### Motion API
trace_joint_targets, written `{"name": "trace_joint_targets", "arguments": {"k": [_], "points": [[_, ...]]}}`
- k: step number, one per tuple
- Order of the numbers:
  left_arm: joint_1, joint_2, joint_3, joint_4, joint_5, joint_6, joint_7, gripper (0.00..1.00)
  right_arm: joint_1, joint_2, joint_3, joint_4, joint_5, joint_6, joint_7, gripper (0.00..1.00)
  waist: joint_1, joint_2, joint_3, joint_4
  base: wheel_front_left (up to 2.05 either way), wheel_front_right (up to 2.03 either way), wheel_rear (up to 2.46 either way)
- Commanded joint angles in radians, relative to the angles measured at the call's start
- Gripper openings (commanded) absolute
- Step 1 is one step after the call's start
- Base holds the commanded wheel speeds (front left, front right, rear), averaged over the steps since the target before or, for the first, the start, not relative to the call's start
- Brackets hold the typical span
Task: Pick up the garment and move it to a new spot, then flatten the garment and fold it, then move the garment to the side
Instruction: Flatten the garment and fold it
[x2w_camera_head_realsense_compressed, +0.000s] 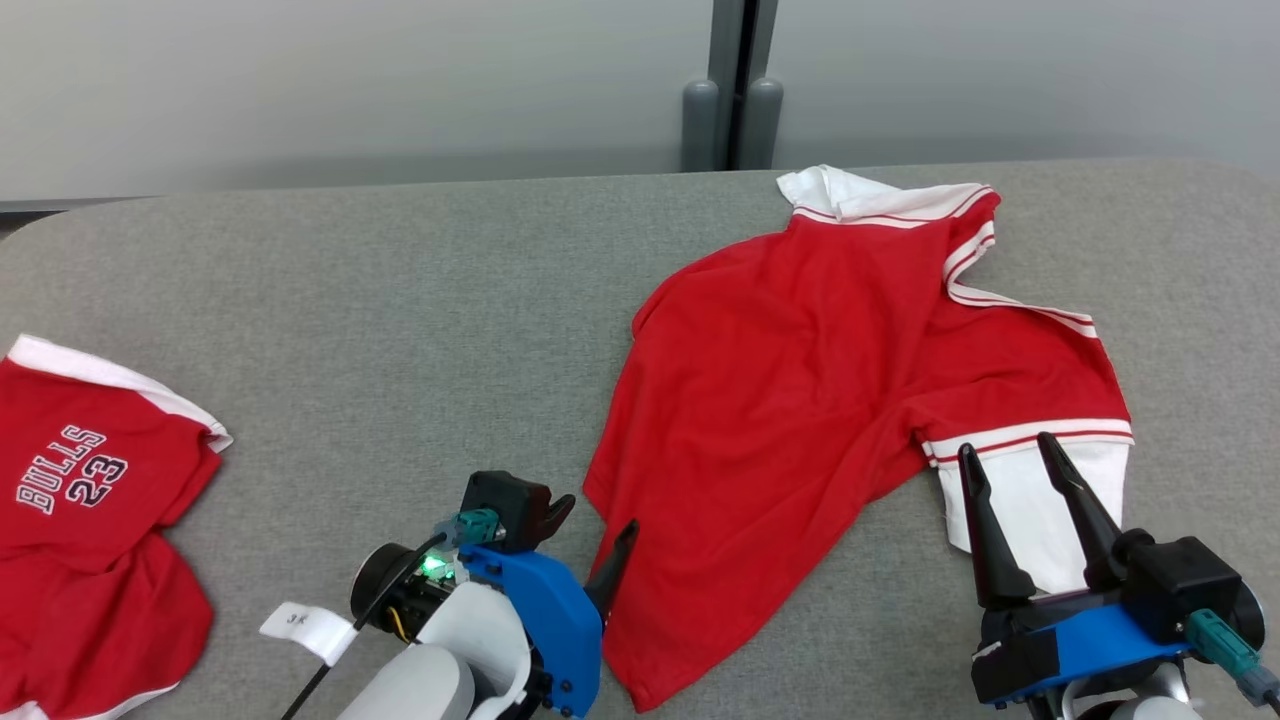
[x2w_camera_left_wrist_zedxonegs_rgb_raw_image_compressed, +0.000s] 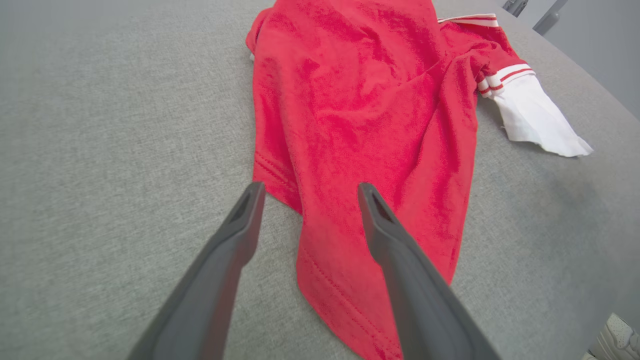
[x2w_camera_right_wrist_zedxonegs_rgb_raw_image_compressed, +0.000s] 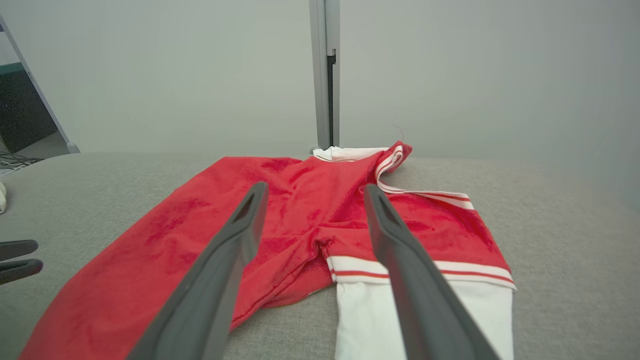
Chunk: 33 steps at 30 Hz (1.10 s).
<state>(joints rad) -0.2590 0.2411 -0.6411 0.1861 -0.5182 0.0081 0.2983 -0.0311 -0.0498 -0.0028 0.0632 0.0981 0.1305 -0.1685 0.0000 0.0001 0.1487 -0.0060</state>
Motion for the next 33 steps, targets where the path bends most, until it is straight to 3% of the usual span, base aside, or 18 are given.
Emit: {"name": "trace_joint_targets", "arguments": {"k": [1, 8, 16, 17, 18, 19, 27, 33], "points": [[-0.032, -0.008, 0.002, 0.03, -0.003, -0.005, 0.005, 1.0, -0.008, -0.001, 0.001, 0.004, 0.003, 0.0, -0.006, 1.0, 0.0, -0.0001, 0.0, -0.01, 0.0, 0.0, 0.0], [-0.11, -0.052, 0.012, 0.231, -0.003, 0.026, 0.014, 1.0, -0.016, -0.002, 0.012, 0.021, 0.014, 0.0, -0.02, 1.0, 0.0, -0.0001, 0.011, -0.069, 0.0, 0.0, 0.0], [-0.134, -0.093, 0.027, 0.362, -0.044, 0.011, 0.005, 1.0, -0.026, -0.001, 0.018, 0.03, 0.02, 0.0, -0.034, 1.0, 0.0, -0.0001, 0.025, -0.102, 0.0, 0.0, 0.0], [-0.134, -0.096, 0.027, 0.377, -0.046, 0.01, 0.003, 0.52, -0.027, -0.001, 0.02, 0.03, 0.021, 0.0, -0.036, 1.0, 0.0, -0.0001, 0.026, -0.103, 0.0, 0.0, 0.0], [-0.137, -0.099, 0.025, 0.391, -0.048, 0.006, 0.001, 0.11, -0.026, -0.001, 0.021, 0.03, 0.021, 0.0, -0.037, 1.0, 0.0, -0.0001, 0.026, -0.105, 0.0, 0.0, 0.0], [-0.136, -0.103, 0.024, 0.404, -0.056, 0.001, 0.003, 0.0, -0.025, -0.001, 0.024, 0.031, 0.022, 0.0, -0.038, 1.0, 0.0, -0.0001, 0.027, -0.106, 0.0, 0.0, 0.0], [-0.204, -0.067, 0.068, 0.455, -0.008, 0.042, -0.184, 0.0, -0.038, -0.001, 0.039, 0.036, 0.028, 0.0, -0.048, 1.0, 0.0, -0.0001, 0.04, -0.106, 0.0, 0.0, 0.0], [-0.285, 0.003, 0.096, 0.504, 0.024, 0.05, -0.264, 0.0, -0.05, -0.001, 0.047, 0.039, 0.031, 0.0, -0.054, 1.0, 0.0, -0.0001, 0.059, -0.108, 0.0, 0.0, 0.0]]}}
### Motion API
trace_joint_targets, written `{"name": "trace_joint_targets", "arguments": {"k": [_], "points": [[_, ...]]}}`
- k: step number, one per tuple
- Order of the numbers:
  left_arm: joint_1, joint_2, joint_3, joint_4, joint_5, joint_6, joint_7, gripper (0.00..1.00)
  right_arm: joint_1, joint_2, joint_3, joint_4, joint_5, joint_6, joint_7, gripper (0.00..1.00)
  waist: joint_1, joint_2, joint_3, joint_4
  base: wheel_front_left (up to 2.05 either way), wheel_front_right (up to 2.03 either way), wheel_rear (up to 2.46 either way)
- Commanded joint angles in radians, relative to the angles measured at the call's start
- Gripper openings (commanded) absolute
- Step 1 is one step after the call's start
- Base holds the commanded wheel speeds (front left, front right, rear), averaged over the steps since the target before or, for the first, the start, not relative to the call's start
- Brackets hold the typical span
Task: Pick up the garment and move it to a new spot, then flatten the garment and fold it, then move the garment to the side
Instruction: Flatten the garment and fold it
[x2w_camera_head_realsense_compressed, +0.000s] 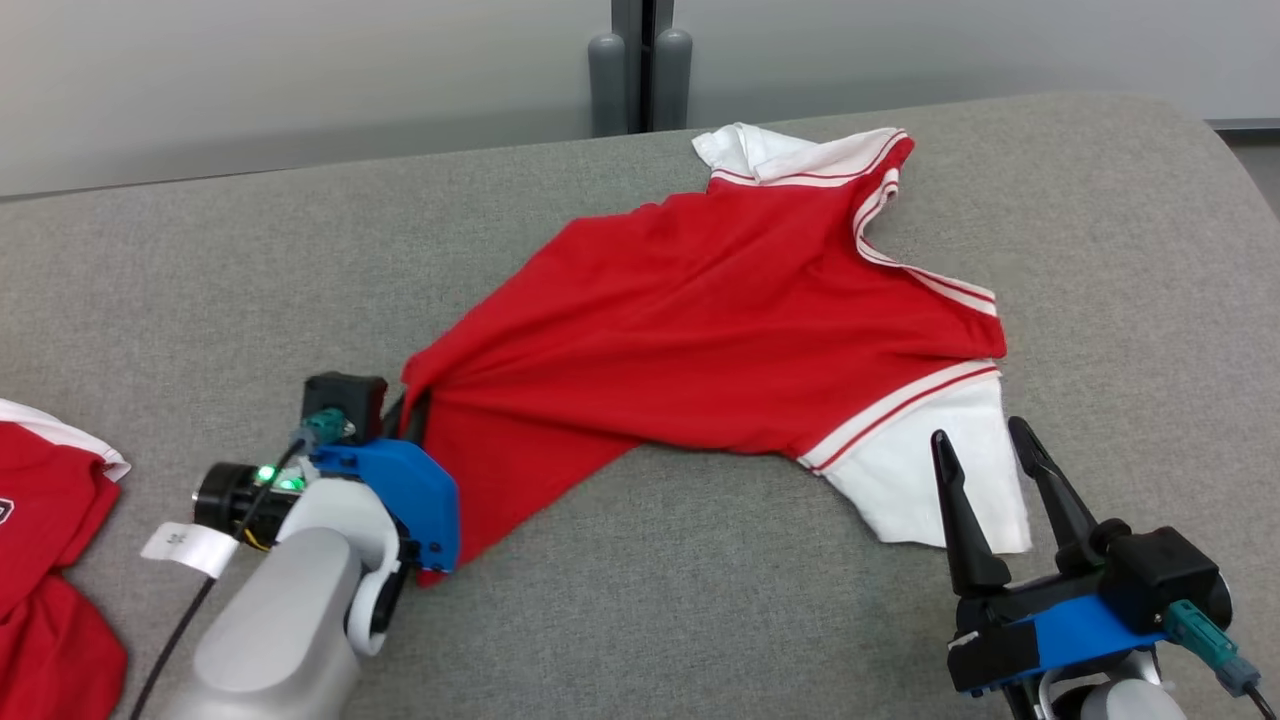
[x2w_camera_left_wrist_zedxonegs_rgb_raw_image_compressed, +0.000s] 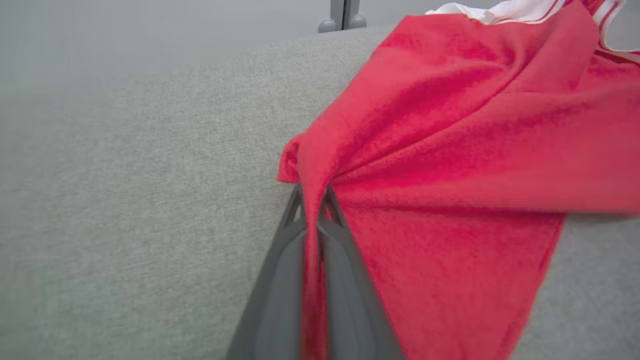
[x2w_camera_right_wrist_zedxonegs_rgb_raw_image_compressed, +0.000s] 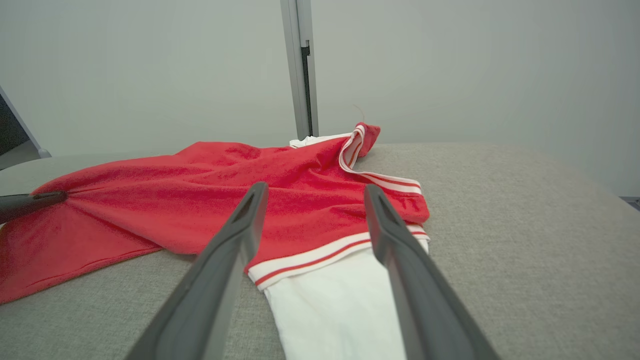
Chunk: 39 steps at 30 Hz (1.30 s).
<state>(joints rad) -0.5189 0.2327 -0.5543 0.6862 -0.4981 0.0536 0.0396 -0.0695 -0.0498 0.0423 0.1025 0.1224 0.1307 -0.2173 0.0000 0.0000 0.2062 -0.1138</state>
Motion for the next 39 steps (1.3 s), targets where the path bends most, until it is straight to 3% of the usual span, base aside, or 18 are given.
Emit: {"name": "trace_joint_targets", "arguments": {"k": [1, 6, 7, 8, 9, 10, 22, 31, 39], "points": [[-0.037, 0.021, 0.011, 0.015, 0.009, 0.004, -0.009, 0.0, -0.014, -0.001, 0.004, 0.002, 0.007, 0.0, -0.007, 1.0, 0.0, 0.0, 0.004, -0.001, 0.0, 0.0, 0.0], [-0.102, 0.073, 0.011, 0.056, 0.036, -0.008, -0.048, 0.0, -0.027, -0.001, 0.01, 0.01, 0.009, 0.0, -0.009, 1.0, 0.0, 0.0, 0.015, -0.008, 0.0, 0.0, 0.0], [-0.109, 0.078, 0.009, 0.064, 0.038, -0.016, -0.055, 0.31, -0.029, -0.001, 0.01, 0.011, 0.009, 0.0, -0.01, 1.0, 0.0, 0.0, 0.016, -0.009, 0.0, 0.0, 0.0], [-0.115, 0.08, 0.006, 0.071, 0.038, -0.028, -0.064, 0.49, -0.029, -0.001, 0.011, 0.012, 0.009, 0.0, -0.011, 1.0, 0.0, 0.0, 0.017, -0.01, 0.0, 0.0, 0.0], [-0.121, 0.081, 0.006, 0.076, 0.037, -0.033, -0.075, 0.96, -0.029, -0.001, 0.011, 0.014, 0.01, 0.0, -0.011, 1.0, 0.0, 0.0, 0.017, -0.011, 0.0, 0.0, 0.0], [-0.125, 0.081, 0.011, 0.082, 0.032, -0.037, -0.086, 1.0, -0.029, -0.001, 0.012, 0.017, 0.01, 0.0, -0.012, 1.0, 0.0, 0.0, 0.017, -0.011, 0.0, 0.0, 0.0], [0.012, 0.028, 0.067, 0.028, -0.042, -0.091, -0.292, 1.0, -0.003, -0.001, -0.033, -0.002, -0.015, 0.0, 0.007, 1.0, 0.0, 0.0, -0.044, 0.029, 0.0, 0.0, 0.0], [0.226, 0.002, 0.252, -0.289, 0.028, -0.064, -0.306, 1.0, 0.033, -0.001, -0.068, -0.006, -0.021, 0.0, 0.028, 1.0, 0.0, 0.0, -0.104, 0.09, 0.0, 0.0, 0.0], [0.394, -0.04, 0.356, -0.384, 0.098, -0.067, -0.306, 1.0, 0.063, -0.001, -0.081, -0.007, -0.014, 0.0, 0.064, 1.0, 0.0, 0.0, -0.168, 0.115, 0.0, 0.0, 0.0]]}}
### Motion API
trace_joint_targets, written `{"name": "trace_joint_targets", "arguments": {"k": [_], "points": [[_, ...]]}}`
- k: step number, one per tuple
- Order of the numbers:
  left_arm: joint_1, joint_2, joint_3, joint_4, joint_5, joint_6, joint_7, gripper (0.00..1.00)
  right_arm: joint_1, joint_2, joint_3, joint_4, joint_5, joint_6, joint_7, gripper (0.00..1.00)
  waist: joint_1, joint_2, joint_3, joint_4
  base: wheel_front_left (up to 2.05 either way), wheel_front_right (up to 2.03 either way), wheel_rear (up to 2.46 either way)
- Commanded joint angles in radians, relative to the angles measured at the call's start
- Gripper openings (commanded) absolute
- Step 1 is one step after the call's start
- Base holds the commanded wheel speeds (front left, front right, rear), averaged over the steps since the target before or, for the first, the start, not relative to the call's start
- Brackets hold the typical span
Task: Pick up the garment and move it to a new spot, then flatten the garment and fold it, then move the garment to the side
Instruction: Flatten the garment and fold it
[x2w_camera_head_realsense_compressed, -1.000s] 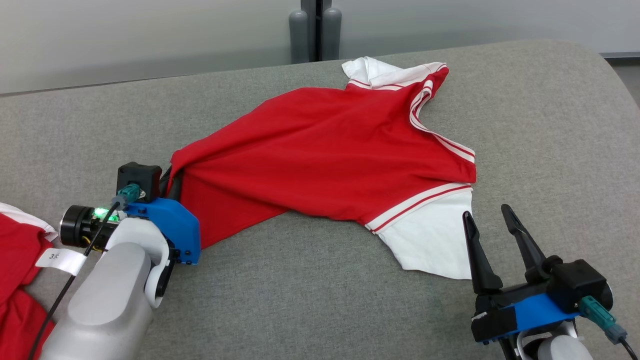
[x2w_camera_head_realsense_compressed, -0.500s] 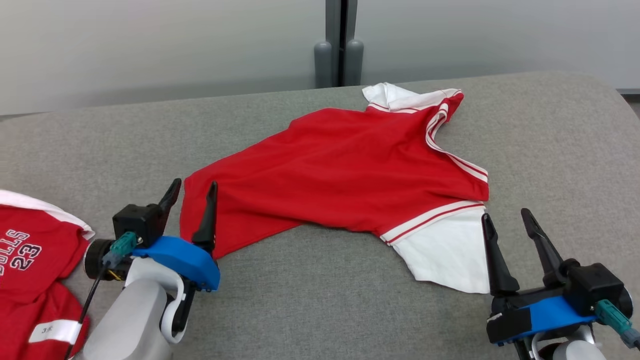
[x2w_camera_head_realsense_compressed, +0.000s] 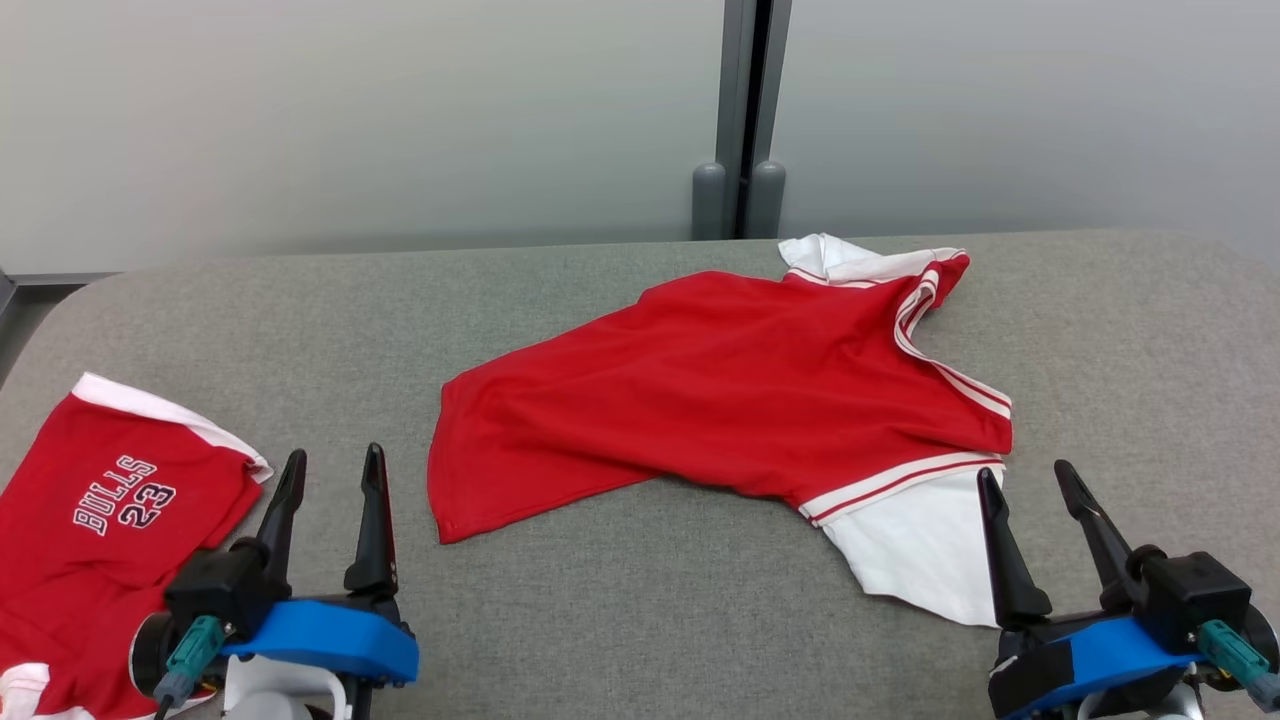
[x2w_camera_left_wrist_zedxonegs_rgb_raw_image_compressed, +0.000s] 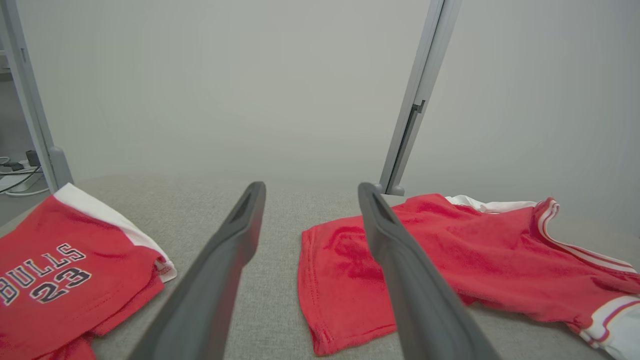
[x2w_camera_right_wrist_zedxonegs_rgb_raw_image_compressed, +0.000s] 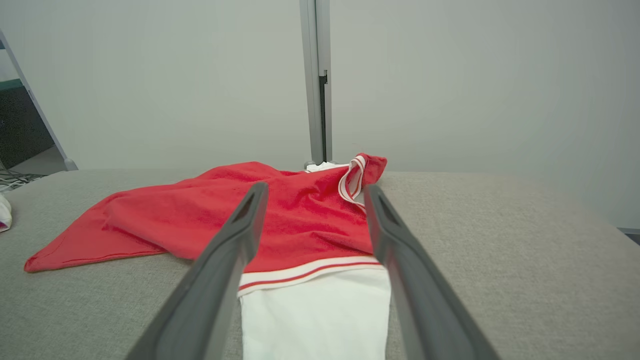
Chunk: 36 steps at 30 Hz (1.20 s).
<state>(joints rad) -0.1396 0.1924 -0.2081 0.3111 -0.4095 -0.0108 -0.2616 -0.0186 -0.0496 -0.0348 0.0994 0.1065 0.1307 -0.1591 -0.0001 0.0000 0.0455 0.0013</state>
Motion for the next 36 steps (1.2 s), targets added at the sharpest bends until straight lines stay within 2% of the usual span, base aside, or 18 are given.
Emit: {"name": "trace_joint_targets", "arguments": {"k": [1, 16, 31, 34, 36], "points": [[0.03, -0.002, 0.02, -0.011, 0.015, -0.002, -0.005, 1.0, 0.016, -0.002, -0.005, -0.006, 0.003, 0.0, 0.007, 1.0, 0.0001, 0.0, -0.012, 0.001, 0.0, 0.0, 0.0], [0.155, -0.008, 0.062, 0.0, 0.028, 0.004, -0.005, 1.0, 0.072, -0.002, -0.059, -0.011, 0.025, 0.0, 0.039, 1.0, 0.0001, 0.0, -0.048, 0.019, 0.0, 0.0, 0.0], [0.108, -0.006, 0.048, 0.022, 0.021, -0.005, -0.003, 1.0, 0.058, -0.002, -0.045, -0.02, 0.034, 0.0, 0.05, 1.0, 0.0001, 0.0, -0.027, 0.005, 0.0, 0.0, 0.0], [0.094, -0.003, 0.047, 0.039, 0.017, -0.009, -0.003, 1.0, 0.053, -0.002, -0.041, -0.017, 0.042, 0.0, 0.073, 1.0, 0.0001, 0.0, -0.014, -0.003, 0.0, 0.0, 0.0], [0.076, -0.005, 0.039, 0.062, 0.02, -0.009, 0.013, 1.0, 0.05, -0.001, -0.039, -0.001, 0.05, 0.0, 0.129, 1.0, 0.0001, 0.0, 0.001, -0.01, 0.0, 0.0, 0.0]]}}
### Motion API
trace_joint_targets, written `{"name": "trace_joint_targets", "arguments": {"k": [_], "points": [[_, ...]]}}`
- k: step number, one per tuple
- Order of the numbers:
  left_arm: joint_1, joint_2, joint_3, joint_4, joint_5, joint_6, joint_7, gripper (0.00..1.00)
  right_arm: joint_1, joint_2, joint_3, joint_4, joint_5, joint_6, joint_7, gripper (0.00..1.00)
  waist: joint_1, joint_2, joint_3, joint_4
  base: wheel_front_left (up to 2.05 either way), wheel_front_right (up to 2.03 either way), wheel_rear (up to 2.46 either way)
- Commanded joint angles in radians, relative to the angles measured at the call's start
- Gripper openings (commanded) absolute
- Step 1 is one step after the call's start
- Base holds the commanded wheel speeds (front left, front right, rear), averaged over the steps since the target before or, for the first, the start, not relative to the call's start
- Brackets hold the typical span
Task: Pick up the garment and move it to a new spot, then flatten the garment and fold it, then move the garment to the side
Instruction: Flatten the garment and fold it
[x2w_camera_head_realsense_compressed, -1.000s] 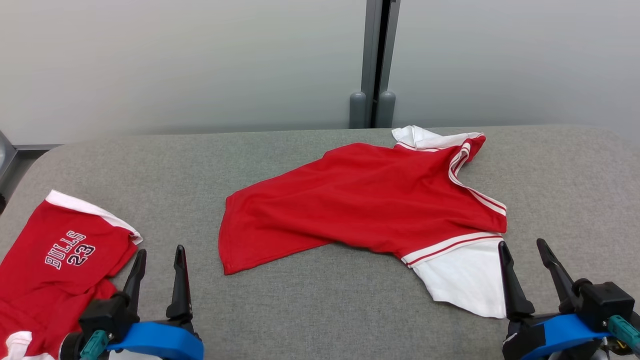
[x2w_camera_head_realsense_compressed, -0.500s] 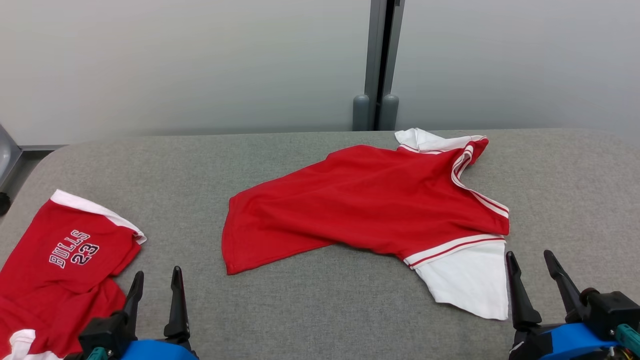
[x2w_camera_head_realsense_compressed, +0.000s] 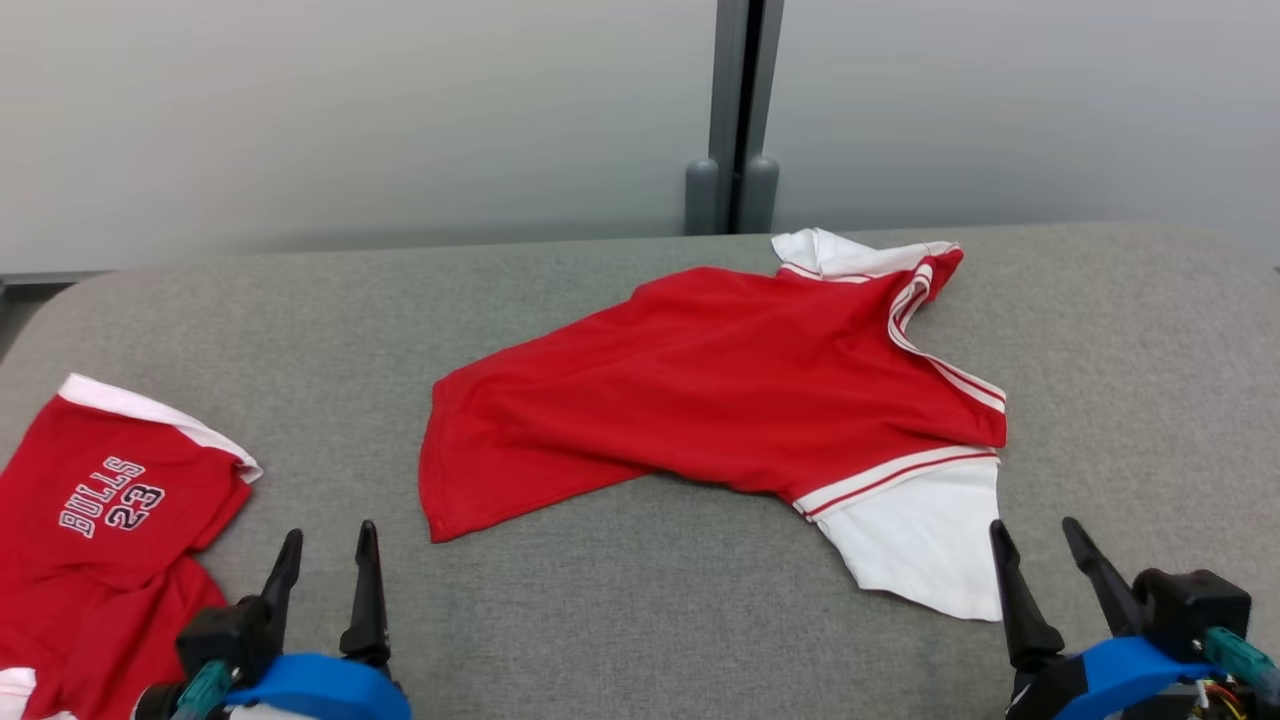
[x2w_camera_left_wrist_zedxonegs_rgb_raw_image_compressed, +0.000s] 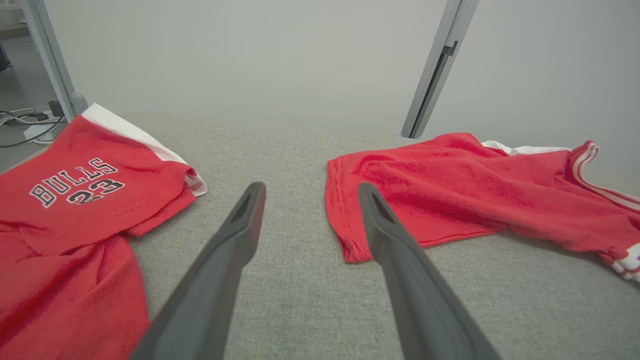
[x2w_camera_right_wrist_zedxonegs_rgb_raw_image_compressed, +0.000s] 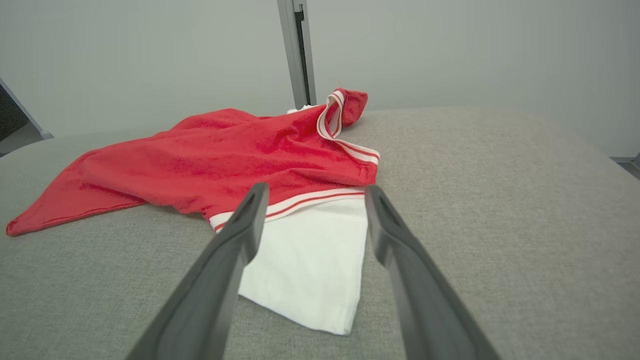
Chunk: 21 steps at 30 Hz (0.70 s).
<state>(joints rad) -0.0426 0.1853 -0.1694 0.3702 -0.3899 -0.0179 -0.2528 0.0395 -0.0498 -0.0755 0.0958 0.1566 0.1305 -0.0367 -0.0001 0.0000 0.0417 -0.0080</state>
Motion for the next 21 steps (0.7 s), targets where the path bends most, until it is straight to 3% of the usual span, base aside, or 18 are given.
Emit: {"name": "trace_joint_targets", "arguments": {"k": [1, 10, 17, 21], "points": [[-0.034, -0.004, -0.007, 0.018, 0.0, -0.004, 0.013, 1.0, -0.017, -0.001, 0.0, 0.005, -0.002, 0.0, 0.031, 1.0, 0.0001, 0.0, 0.014, -0.003, 0.0, 0.0, 0.0], [-0.194, -0.043, -0.026, 0.229, -0.016, 0.017, 0.108, 1.0, -0.078, -0.001, 0.014, 0.056, -0.026, 0.0, 0.154, 1.0, 0.0001, 0.0, 0.101, -0.048, 0.0, 0.0, 0.0], [-0.269, -0.051, -0.015, 0.367, -0.022, 0.058, 0.11, 1.0, -0.119, -0.001, 0.029, 0.129, -0.015, 0.0, 0.125, 1.0, 0.0001, 0.0, 0.152, -0.083, 0.0, 0.0, 0.0], [-0.285, -0.055, -0.022, 0.419, -0.023, 0.053, 0.099, 1.0, -0.133, -0.001, 0.043, 0.168, -0.004, 0.0, 0.102, 1.0, 0.0001, 0.0, 0.168, -0.093, 0.0, 0.0, 0.0]]}}
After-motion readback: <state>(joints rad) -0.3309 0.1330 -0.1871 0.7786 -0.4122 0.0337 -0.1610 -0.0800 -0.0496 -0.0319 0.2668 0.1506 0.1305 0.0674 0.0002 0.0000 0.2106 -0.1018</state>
